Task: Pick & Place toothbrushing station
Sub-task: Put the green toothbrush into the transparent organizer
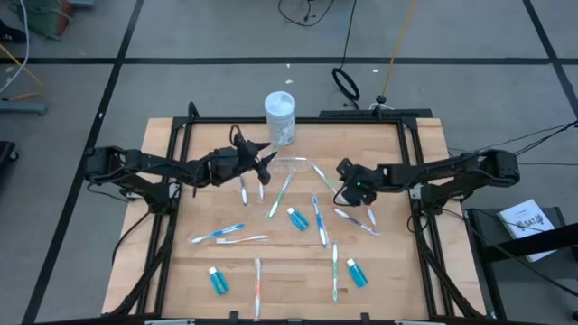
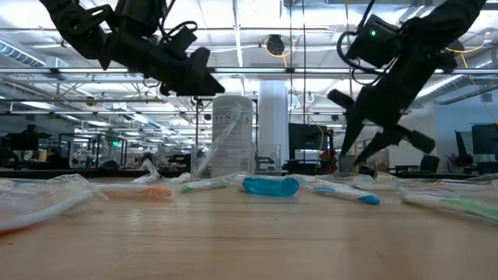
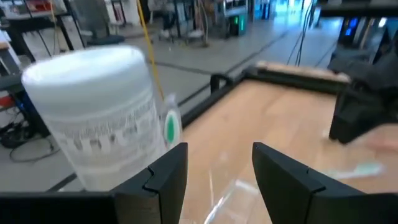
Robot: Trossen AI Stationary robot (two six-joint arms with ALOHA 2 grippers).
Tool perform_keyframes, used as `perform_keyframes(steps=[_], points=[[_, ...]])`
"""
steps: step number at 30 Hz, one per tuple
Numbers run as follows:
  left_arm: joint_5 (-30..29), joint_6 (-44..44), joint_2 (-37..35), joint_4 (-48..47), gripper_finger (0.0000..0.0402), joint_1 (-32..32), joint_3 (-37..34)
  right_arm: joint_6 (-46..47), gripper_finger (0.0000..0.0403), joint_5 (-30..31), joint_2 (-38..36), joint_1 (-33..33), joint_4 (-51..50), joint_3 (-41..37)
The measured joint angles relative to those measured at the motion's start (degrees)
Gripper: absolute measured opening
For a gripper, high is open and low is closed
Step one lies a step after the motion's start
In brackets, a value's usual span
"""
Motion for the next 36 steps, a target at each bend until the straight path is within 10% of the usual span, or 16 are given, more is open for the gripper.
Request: perform_keyframes(steps=[16,36], points=[[-0.05,-5.08,0.02,-3.24,0.0186,0.33,0.00,-13.75,0.0101,10.01,13.51,6.75,19.21,-3.82],[1.03,-5.70,0.02,-3.26,0.0186,0.31,0.00,-15.00,0.0039,-1.35,14.37,9.68,22.93,-3.80]])
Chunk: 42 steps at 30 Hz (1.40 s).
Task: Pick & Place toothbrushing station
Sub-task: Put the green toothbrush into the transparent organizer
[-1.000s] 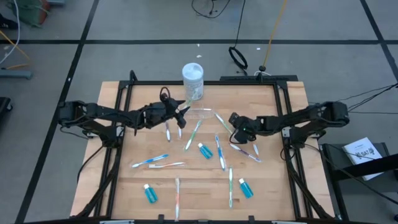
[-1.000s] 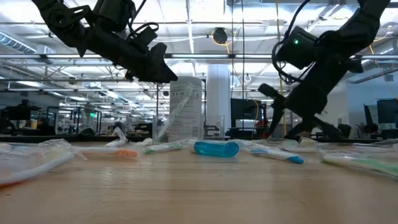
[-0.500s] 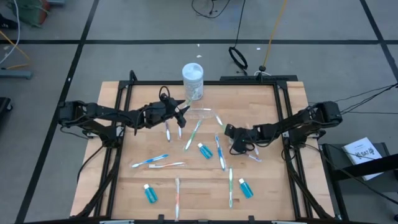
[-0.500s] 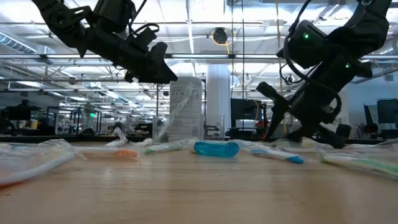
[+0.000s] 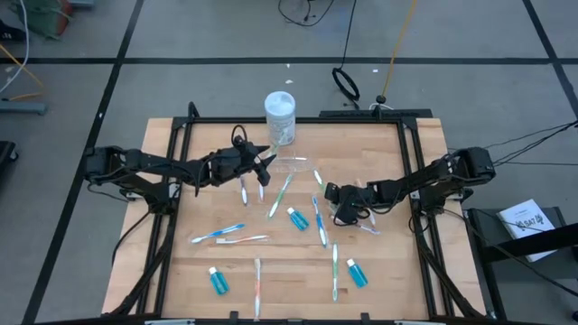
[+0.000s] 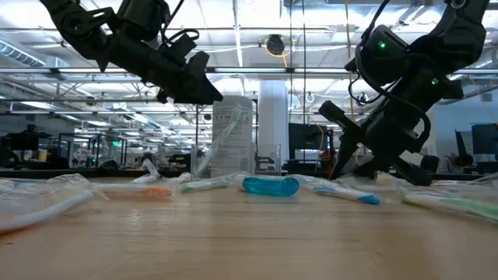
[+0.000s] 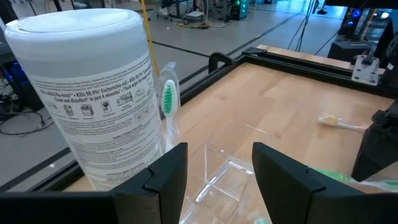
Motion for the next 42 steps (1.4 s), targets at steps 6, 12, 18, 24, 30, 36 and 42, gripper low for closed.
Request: perform_keyframes(steps=[6,12,18,24,30,36,42], points=[[-0.01,0.00,0.00,0.01,0.0186,0.00,0.00,9.49,0.0009,-4.23,0.01,0.13,0.51,-0.01],[-0.01,0.00,0.00,0.00,0.0186,0.00,0.00,7.63,0.0002,-0.81,-2.90,0.44,8.44,-0.09],[0.00,-0.35,0.00,-0.03,0.0186,0.00,0.00,12.04,0.0001,-0.26,-7.86,0.00,22.91,-0.09],[0.00,-0.33,0.00,-0.12,0.0186,-0.13,0.00,27.67,0.0001,-0.52,-11.56,-2.68,38.57,-0.02],[-0.01,-1.56,0.00,-0.18,0.0186,-0.15,0.00,46.83,0.0000,-8.02,-11.94,-12.39,46.41,0.00],[-0.01,-1.60,0.00,-0.28,0.0186,-0.13,0.00,55.84,0.0000,-13.39,-8.81,-20.62,46.13,0.52],[-0.01,-1.66,0.00,-0.50,0.0186,-0.11,0.00,56.28,0.0000,-15.48,-1.64,-23.70,48.23,0.55]])
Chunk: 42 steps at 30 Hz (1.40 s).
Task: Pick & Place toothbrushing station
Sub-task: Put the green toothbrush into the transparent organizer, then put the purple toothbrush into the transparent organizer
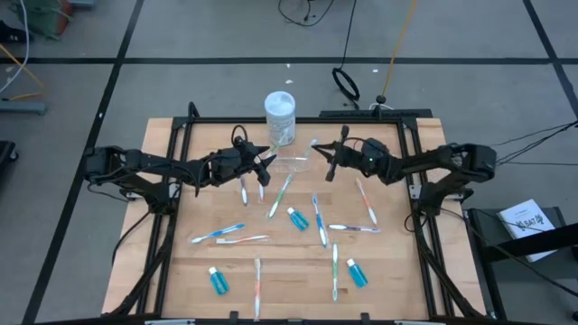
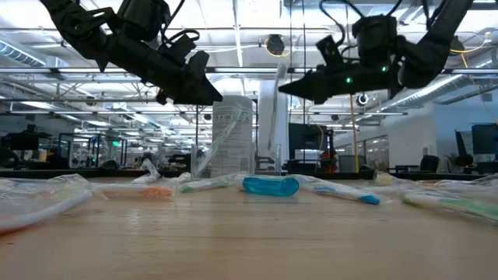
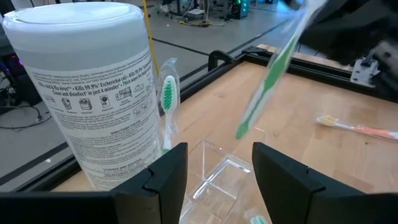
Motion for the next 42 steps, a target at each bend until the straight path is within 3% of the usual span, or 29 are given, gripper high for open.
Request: perform_keyframes(steps=[14,21,27,33,42], points=[[0.03,-3.85,0.00,-0.85,0.0186,0.00,0.00,5.63,0.0000,0.30,8.07,-0.78,1.25,0.02],[-0.04,-8.20,-0.02,-3.42,0.0186,0.14,0.00,1.87,0.0007,0.77,9.42,-0.78,1.37,0.02],[-0.12,-8.79,-0.02,-4.07,0.0186,0.39,0.00,1.29,0.0041,6.33,9.02,-0.78,3.21,0.04],[-0.15,-8.85,-1.95,-7.37,0.0186,0.44,-0.02,1.67,0.0093,6.19,8.94,-0.58,2.98,0.02],[-0.19,-17.23,-11.15,-28.50,0.0186,0.44,-0.09,1.09,0.0164,6.43,2.95,-0.18,-1.91,-0.03]])
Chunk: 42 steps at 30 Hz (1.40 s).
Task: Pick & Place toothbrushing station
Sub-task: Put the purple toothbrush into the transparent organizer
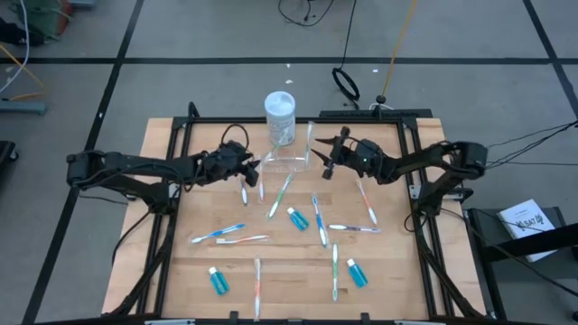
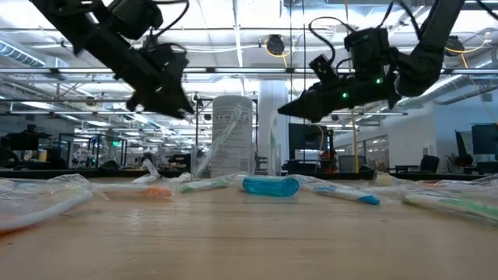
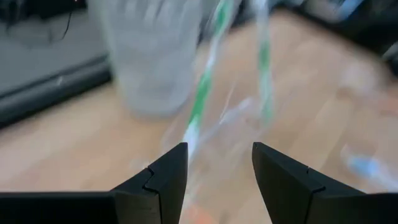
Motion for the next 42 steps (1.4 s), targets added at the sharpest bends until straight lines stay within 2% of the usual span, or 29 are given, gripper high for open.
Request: perform_keyframes(steps=[4,7,13,17,22,29,35,38,42], points=[[-0.01,-3.94,-1.98,-9.39,0.0186,0.00,0.08,-1.40,0.0174,-0.22,-5.98,0.86,-5.29,-0.02],[0.08,-10.19,-1.66,-13.87,0.0186,0.00,0.04,-1.46,0.0175,-0.21,-10.64,1.49,-9.05,-0.02],[0.34,-21.63,2.49,-20.75,0.0186,0.00,0.04,-1.10,0.0168,-0.24,-20.11,2.20,-11.22,-0.02],[2.71,-25.85,6.43,-21.73,0.0186,0.04,0.04,4.20,0.0164,-0.26,-25.07,2.18,-12.94,-0.01],[3.63,-26.33,10.12,-21.43,0.0186,2.28,0.04,8.01,0.0160,-0.35,-28.05,2.18,-20.13,-0.02],[9.11,-22.45,14.56,-16.12,0.0186,5.38,0.04,7.53,0.0159,-0.42,-28.07,2.18,-20.92,-0.02],[9.57,-19.00,18.12,-12.37,0.0185,6.71,0.31,7.55,0.0157,-0.37,-28.05,2.18,-21.23,-0.02],[9.92,-18.26,19.24,-12.26,0.0167,7.36,0.33,7.57,0.0157,-0.33,-28.05,2.18,-21.68,-0.02],[9.46,-18.29,19.33,-11.70,0.0120,8.11,0.22,7.59,0.0157,-0.35,-28.05,2.18,-21.87,-0.02]])
